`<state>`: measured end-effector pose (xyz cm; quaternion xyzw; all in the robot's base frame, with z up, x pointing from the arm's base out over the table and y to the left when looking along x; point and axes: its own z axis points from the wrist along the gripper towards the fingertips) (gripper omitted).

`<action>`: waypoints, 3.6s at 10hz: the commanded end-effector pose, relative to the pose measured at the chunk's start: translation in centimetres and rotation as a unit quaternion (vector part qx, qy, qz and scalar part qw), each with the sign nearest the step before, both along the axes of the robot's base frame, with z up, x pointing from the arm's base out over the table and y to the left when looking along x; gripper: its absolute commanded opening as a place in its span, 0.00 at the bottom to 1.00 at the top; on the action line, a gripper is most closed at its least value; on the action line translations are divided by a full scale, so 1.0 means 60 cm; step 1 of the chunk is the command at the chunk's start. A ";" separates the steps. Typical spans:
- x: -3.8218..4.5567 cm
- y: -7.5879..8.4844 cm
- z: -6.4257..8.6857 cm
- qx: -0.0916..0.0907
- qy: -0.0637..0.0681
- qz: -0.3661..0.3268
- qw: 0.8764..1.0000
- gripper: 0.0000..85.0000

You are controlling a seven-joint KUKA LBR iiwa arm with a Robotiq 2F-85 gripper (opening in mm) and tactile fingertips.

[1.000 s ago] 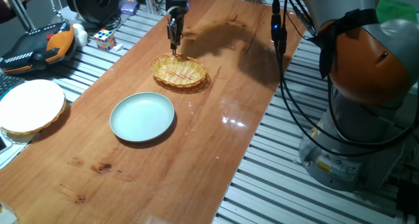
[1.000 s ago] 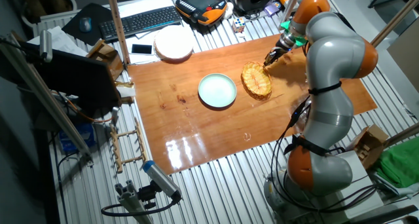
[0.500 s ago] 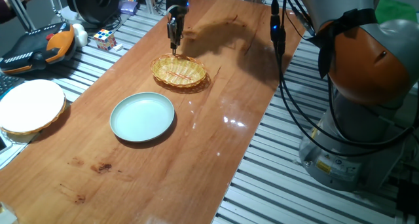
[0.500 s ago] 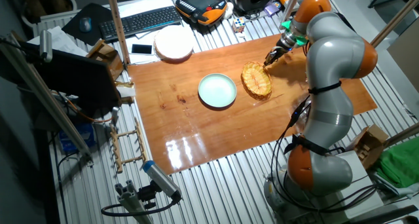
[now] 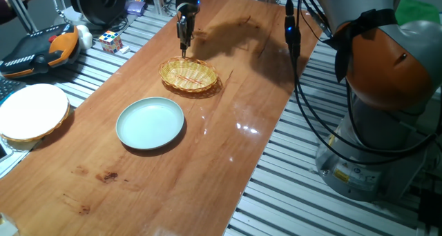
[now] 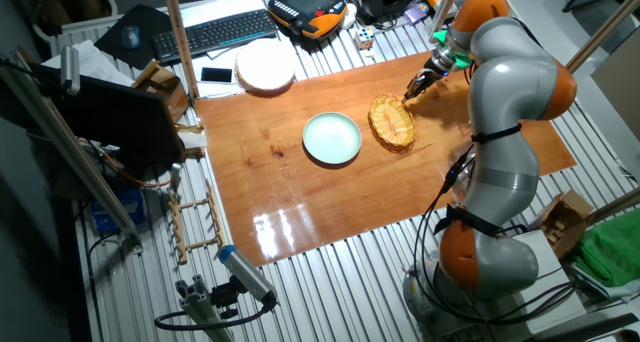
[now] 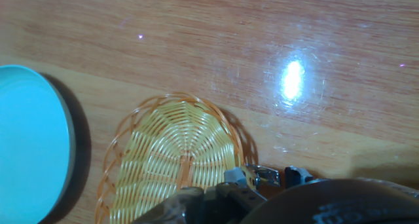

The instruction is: Use a clamp

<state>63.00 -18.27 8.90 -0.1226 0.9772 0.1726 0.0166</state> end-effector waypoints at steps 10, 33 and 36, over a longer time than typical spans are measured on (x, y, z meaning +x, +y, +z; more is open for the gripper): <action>0.002 -0.001 0.002 0.017 0.006 -0.006 1.000 0.41; -0.016 0.063 0.092 -0.039 0.021 -0.042 0.998 0.01; -0.018 0.096 0.099 -0.041 0.025 -0.068 0.997 0.01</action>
